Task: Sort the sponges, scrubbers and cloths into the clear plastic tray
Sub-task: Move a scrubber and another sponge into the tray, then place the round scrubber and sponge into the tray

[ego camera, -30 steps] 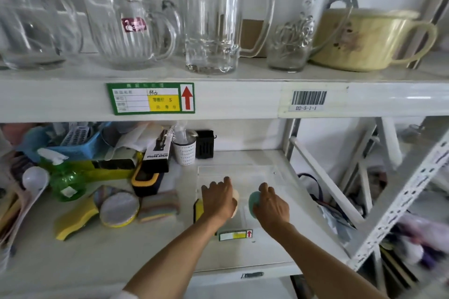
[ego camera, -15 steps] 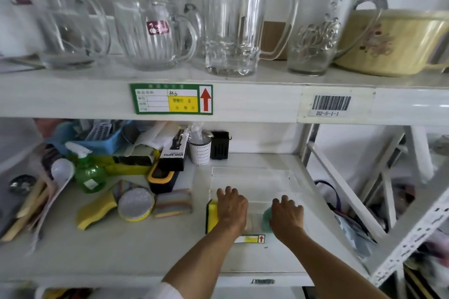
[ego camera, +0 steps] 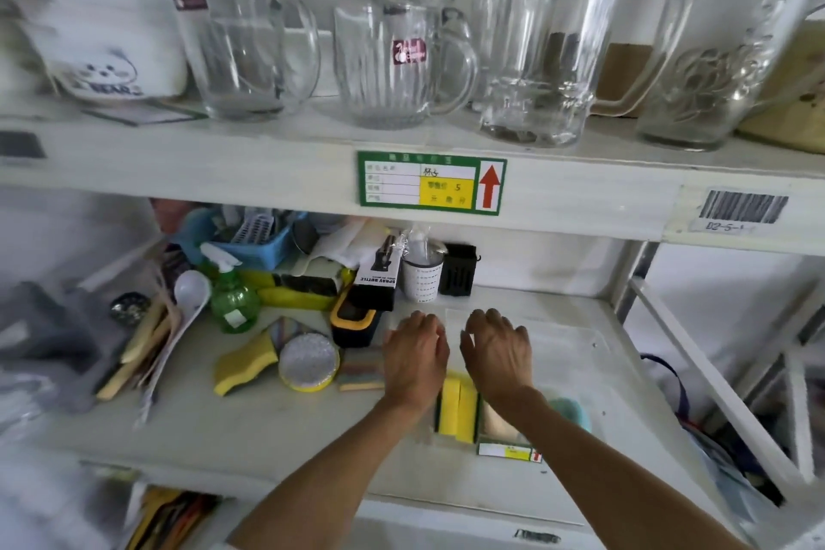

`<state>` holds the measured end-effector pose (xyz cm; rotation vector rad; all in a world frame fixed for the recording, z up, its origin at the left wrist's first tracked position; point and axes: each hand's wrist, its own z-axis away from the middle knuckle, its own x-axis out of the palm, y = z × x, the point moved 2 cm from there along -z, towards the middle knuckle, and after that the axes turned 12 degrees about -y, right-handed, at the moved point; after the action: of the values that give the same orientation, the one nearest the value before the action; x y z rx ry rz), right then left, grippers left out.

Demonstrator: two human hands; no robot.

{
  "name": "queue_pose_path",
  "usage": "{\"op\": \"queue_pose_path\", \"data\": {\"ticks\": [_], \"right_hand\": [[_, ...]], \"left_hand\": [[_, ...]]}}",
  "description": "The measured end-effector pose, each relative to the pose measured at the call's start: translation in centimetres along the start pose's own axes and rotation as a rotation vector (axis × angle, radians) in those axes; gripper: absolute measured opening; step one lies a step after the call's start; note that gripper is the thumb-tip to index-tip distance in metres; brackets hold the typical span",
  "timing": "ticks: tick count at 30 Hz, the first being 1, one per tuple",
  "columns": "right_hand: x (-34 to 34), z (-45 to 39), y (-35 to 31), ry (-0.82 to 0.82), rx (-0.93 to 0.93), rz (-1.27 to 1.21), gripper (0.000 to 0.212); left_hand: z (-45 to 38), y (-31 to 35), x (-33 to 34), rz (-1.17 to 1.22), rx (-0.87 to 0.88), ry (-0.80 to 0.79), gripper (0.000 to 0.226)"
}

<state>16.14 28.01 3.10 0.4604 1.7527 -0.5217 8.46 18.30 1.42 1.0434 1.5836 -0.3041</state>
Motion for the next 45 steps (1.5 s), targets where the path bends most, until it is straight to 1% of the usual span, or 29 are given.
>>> {"op": "queue_pose_path", "data": {"ticks": [2,4,6,8,9,11,14,16,21,29,34,36,40,43,45], "right_hand": [[0.3,-0.6,-3.2,0.008,-0.072,-0.043,0.014],[1.2,-0.9,-6.2,-0.027,-0.138,-0.084,0.014],[2.2,-1.1,-9.0,-0.091,-0.198,-0.113,0.023],[3.3,-1.3,-11.7,-0.171,-0.254,-0.115,0.031],[3.9,-1.4,-13.0,-0.209,-0.267,-0.120,0.032],[4.8,-1.7,-15.1,-0.284,-0.274,-0.137,0.033],[5.9,-2.4,-17.8,-0.387,-0.281,-0.127,0.039],[6.4,-3.0,-19.1,-0.437,-0.296,-0.097,0.040],[7.5,-5.1,-21.0,-0.558,-0.256,-0.079,0.043],[9.5,-7.5,-22.6,-0.640,-0.264,0.000,0.059],[10.6,-8.4,-22.9,-0.708,-0.276,0.071,0.070],[10.8,-8.6,-23.0,-0.708,-0.293,0.089,0.074],[11.1,-9.1,-23.1,-0.726,-0.314,0.097,0.076],[11.2,-9.0,-23.1,-0.750,-0.322,0.112,0.079],[11.3,-8.9,-23.1,-0.754,-0.313,0.102,0.080]], "left_hand": [[0.5,-3.6,-0.7,0.008,-0.098,0.027,0.003],[1.1,-7.3,-1.3,0.037,-0.164,0.017,0.005],[2.1,-10.8,-2.0,0.036,-0.235,0.025,0.005],[3.1,-14.2,-2.9,0.012,-0.310,0.065,0.004],[3.6,-15.8,-3.3,0.002,-0.341,0.075,0.011],[4.5,-18.8,-4.0,-0.029,-0.416,0.027,0.021],[5.5,-23.1,-4.6,-0.011,-0.565,-0.103,0.035],[6.0,-25.4,-4.7,0.000,-0.614,-0.172,0.048],[6.0,-29.4,-4.5,0.036,-0.623,-0.314,0.064],[2.9,-31.1,-4.7,0.009,-0.531,-0.464,0.079],[1.8,-31.6,-4.2,0.018,-0.473,-0.531,0.086],[1.7,-32.1,-4.2,0.043,-0.457,-0.539,0.088],[1.6,-33.0,-4.5,0.081,-0.441,-0.556,0.093],[1.9,-33.1,-4.3,0.067,-0.449,-0.600,0.091],[2.2,-33.0,-4.0,0.056,-0.436,-0.590,0.086]]}}
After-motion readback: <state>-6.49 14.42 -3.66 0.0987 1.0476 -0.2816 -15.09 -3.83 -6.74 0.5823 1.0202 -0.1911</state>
